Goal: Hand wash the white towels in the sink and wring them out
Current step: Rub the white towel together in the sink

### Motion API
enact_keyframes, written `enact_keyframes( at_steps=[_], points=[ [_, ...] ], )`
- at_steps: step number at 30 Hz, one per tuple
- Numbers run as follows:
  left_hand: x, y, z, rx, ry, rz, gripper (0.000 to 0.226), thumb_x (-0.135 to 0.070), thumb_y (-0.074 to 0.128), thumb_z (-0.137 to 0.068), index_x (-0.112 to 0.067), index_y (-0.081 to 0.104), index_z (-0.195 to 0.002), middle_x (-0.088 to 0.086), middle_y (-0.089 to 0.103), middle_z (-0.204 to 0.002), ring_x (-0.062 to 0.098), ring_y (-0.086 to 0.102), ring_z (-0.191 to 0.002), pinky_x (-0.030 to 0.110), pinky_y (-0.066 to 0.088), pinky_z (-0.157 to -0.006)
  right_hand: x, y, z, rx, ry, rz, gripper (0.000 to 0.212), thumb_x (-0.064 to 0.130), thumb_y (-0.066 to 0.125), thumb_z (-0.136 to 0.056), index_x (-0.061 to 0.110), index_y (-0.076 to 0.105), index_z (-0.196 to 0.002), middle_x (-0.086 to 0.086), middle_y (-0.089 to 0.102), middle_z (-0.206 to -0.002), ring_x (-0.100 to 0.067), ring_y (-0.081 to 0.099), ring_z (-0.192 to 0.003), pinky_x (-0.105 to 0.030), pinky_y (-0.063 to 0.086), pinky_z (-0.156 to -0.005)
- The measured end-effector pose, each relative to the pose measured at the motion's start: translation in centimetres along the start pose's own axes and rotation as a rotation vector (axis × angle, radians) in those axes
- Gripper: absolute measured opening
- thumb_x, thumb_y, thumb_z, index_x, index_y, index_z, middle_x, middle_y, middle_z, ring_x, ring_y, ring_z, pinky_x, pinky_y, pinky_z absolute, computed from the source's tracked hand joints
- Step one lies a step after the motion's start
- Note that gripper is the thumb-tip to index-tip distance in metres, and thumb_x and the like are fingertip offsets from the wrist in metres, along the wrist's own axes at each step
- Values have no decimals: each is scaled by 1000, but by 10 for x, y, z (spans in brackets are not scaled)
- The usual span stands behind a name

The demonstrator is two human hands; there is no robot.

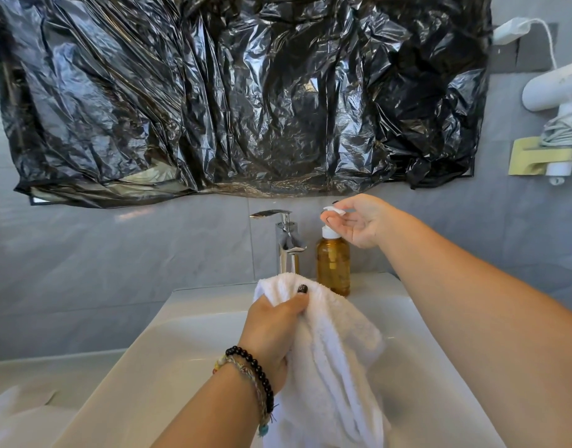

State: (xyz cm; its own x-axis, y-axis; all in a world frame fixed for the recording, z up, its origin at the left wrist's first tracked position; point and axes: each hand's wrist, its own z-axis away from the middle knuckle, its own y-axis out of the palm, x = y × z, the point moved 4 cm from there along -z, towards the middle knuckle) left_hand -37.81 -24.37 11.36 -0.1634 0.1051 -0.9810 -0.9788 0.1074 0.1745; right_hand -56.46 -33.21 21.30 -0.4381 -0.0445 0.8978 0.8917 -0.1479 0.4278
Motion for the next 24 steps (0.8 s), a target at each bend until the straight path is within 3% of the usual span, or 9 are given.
enact_keyframes(
  at_steps=[6, 15, 21, 24],
  points=[
    [1, -2, -1, -20, 0, -11, 32, -24, 68, -92, -14, 60, -121, 10, 69, -112, 28, 67, -102, 47, 54, -94, -2, 3, -1, -26, -59, 4, 22, 2, 50, -96, -8, 56, -115, -18, 69, -85, -21, 70, -52, -22, 54, -44],
    [1, -2, 1, -36, -9, -8, 26, -21, 66, -94, -13, 60, -117, 10, 69, -108, 27, 67, -98, 39, 55, -82, -7, 1, -2, -33, -95, -50, 25, 0, 51, -94, -8, 58, -116, -16, 65, -84, -13, 65, -45, -17, 54, -47],
    [2, -3, 0, -46, -21, -13, 35, -25, 68, -92, -15, 57, -124, 10, 67, -114, 29, 65, -103, 48, 53, -94, -7, 3, 2, -40, -112, -28, 19, 1, 49, -96, -7, 57, -110, -16, 67, -79, -15, 67, -47, -18, 56, -52],
    [2, -3, 1, -42, -23, -9, 32, -24, 67, -93, -14, 57, -122, 10, 68, -112, 28, 66, -101, 45, 55, -90, -7, 4, 3, -65, -116, 1, 13, 2, 48, -96, -6, 58, -94, -13, 69, -62, -15, 67, -46, -19, 56, -52]
  ],
)
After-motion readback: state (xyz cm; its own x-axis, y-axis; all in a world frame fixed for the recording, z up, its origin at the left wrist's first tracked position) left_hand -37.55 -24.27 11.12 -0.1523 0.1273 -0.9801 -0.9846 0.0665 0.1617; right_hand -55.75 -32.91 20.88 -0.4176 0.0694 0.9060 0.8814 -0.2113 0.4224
